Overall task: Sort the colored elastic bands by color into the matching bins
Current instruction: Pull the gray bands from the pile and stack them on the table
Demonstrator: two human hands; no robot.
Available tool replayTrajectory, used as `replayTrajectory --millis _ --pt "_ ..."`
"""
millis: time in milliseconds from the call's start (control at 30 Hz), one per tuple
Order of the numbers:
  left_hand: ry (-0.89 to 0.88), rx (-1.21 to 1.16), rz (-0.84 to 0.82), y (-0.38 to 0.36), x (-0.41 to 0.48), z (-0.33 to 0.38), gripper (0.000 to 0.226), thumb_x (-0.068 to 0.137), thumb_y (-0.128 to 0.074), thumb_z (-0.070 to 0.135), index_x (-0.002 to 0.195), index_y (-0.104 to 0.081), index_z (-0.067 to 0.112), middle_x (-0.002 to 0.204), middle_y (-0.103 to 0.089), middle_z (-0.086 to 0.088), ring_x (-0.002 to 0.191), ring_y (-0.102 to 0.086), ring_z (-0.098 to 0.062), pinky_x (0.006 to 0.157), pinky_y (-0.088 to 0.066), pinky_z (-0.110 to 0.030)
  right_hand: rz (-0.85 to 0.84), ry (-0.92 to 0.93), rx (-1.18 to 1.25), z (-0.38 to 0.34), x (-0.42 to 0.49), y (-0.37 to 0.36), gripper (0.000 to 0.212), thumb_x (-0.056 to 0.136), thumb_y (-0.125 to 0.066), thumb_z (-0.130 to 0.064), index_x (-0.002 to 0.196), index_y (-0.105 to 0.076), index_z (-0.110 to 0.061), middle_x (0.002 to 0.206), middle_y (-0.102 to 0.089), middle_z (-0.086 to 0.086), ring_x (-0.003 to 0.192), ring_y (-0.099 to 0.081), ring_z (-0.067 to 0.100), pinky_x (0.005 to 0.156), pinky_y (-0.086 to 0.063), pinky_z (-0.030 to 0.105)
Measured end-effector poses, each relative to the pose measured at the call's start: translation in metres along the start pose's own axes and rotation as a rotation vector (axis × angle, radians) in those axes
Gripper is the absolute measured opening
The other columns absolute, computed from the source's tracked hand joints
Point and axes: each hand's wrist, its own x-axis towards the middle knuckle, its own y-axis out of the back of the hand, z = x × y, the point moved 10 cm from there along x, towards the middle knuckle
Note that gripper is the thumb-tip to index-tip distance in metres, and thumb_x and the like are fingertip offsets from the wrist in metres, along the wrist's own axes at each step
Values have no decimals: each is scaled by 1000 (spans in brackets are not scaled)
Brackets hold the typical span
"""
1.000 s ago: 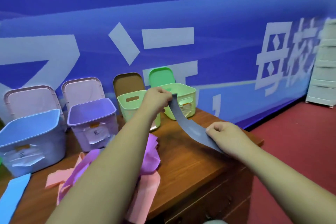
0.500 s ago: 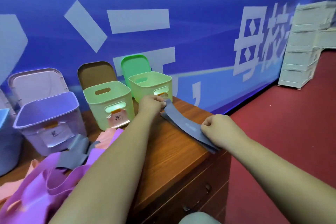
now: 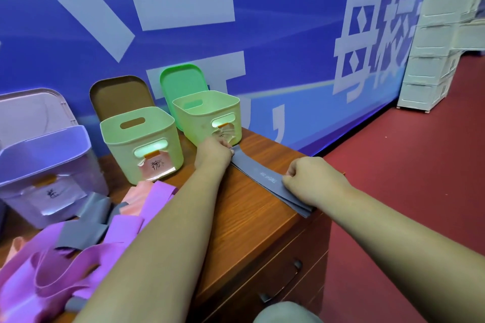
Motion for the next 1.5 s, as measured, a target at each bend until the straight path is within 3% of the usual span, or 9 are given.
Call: replayTrajectory --millis 400,633,967,1133,1233,1333,1400,1500 --pt "3 51 18 -6 8 -8 16 90 -76 24 77 -69 29 93 -72 0 94 -68 -24 73 -52 -31 31 62 -75 -10 2 -4 17 96 -53 -31 94 -65 -20 93 -67 -1 84 -65 23 68 -54 33" --pt "-33 100 29 -10 9 -8 5 92 -73 29 88 -70 30 94 -70 3 96 -65 -23 77 -53 -33 -3 32 -98 -8 7 -6 15 97 -51 -34 101 -62 -24 97 -64 -2 85 -62 22 58 -39 29" --pt "-57 117 48 -13 15 -10 4 92 -73 26 88 -72 25 91 -71 0 93 -65 -24 81 -58 -36 62 43 -217 -15 0 -3 19 98 -49 -33 106 -62 -22 99 -65 2 85 -63 27 62 -45 32" --pt "-19 134 47 -13 17 -11 4 91 -69 19 90 -72 20 92 -71 -4 91 -66 -26 71 -50 -32 81 55 -194 -13 0 -5 21 97 -49 -35 105 -61 -20 97 -64 2 85 -63 27 61 -45 33" --pt "-14 144 21 -14 17 -10 7 92 -68 21 93 -73 15 95 -71 -6 90 -65 -27 65 -45 -29 92 59 -193 -14 -2 -4 27 97 -48 -40 106 -62 -18 106 -62 5 92 -62 29 69 -50 37" --pt "-4 186 -10 -13 16 -8 11 92 -66 17 98 -73 12 100 -72 -8 87 -63 -26 59 -41 -28 44 68 -183 -16 -3 -6 47 97 -50 -58 110 -64 -15 113 -59 7 102 -60 30 82 -56 42" --pt "0 218 -33 -12 15 -6 15 92 -64 12 103 -73 10 104 -71 -9 88 -61 -26 63 -42 -29 -25 63 -179 -17 -4 -11 61 90 -55 -73 114 -63 -18 116 -56 5 109 -59 29 88 -56 45" --pt "-4 267 -56 -11 12 -4 16 92 -65 12 106 -73 9 107 -71 -10 88 -61 -26 67 -44 -30 -46 67 -186 -19 -6 -13 67 86 -61 -74 121 -61 -17 117 -54 4 112 -57 29 89 -55 45"
